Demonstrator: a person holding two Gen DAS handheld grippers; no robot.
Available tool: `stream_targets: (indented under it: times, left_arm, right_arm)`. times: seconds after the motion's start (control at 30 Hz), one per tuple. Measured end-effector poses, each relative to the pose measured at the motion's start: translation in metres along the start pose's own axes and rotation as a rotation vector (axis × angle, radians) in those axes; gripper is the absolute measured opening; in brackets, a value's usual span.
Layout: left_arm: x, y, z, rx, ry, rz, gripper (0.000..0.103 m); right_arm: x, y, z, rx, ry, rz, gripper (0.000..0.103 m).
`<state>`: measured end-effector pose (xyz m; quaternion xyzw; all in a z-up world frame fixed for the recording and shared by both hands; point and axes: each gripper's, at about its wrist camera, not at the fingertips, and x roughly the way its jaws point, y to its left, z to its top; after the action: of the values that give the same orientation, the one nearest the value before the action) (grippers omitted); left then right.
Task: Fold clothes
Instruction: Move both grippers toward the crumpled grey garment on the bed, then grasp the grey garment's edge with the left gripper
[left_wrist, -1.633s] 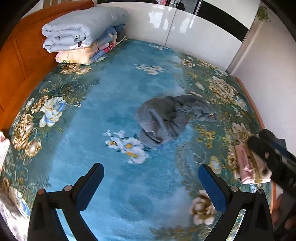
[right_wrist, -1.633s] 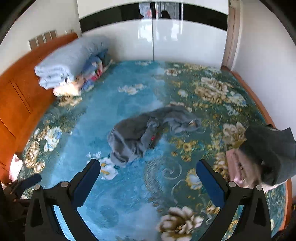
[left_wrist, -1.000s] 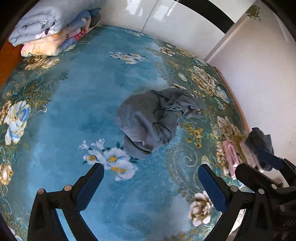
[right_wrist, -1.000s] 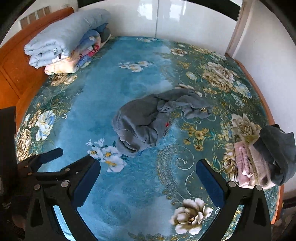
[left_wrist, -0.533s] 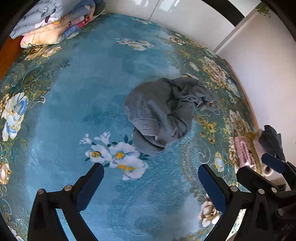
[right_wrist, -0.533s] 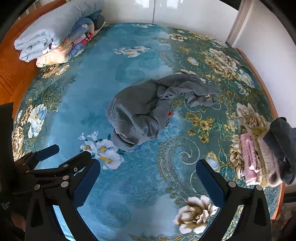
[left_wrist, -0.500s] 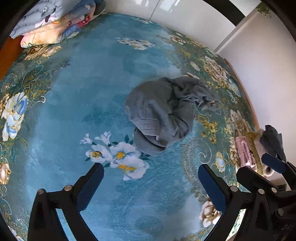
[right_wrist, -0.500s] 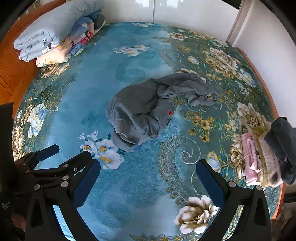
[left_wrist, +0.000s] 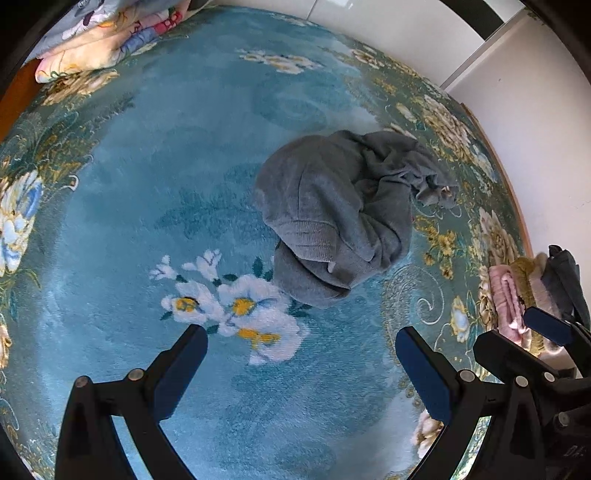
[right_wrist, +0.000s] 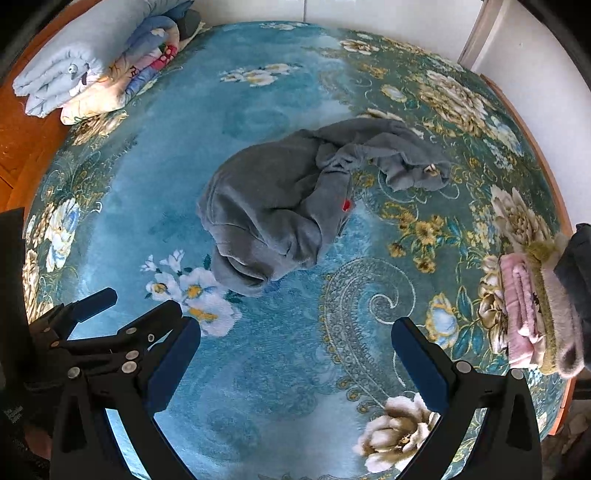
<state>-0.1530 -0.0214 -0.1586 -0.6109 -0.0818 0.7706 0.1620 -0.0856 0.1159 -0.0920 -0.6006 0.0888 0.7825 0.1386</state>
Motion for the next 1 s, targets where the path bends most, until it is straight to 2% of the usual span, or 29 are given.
stream_targets:
  times: [0.13, 0.27, 0.3, 0.53, 0.67, 0.8, 1.0]
  left_arm:
    - [0.011, 0.003, 0.002, 0.004, 0.019, -0.003, 0.103]
    - [0.019, 0.007, 0.003, 0.004, 0.037, 0.000, 0.103]
    - [0.021, 0.008, 0.003, 0.003, 0.040, 0.000, 0.103]
    - [0.032, 0.010, 0.008, 0.005, 0.069, -0.024, 0.103]
    - [0.045, 0.012, 0.014, -0.025, 0.104, -0.095, 0.103]
    - [0.072, 0.021, 0.040, -0.081, 0.150, -0.161, 0.103]
    - [0.111, 0.027, 0.094, -0.154, 0.167, -0.078, 0.102]
  right_arm:
    - [0.023, -0.013, 0.023, 0.013, 0.019, -0.002, 0.103]
    - [0.058, -0.051, 0.089, 0.025, 0.023, 0.004, 0.103]
    - [0.061, -0.054, 0.094, 0.026, 0.031, 0.009, 0.103]
    - [0.072, -0.056, 0.100, 0.030, 0.073, 0.037, 0.103]
    - [0.077, -0.059, 0.104, 0.039, 0.090, 0.054, 0.103]
    - [0.069, -0.078, 0.101, 0.078, 0.084, 0.034, 0.103]
    - [0.047, -0.133, 0.066, 0.125, 0.130, -0.033, 0.103]
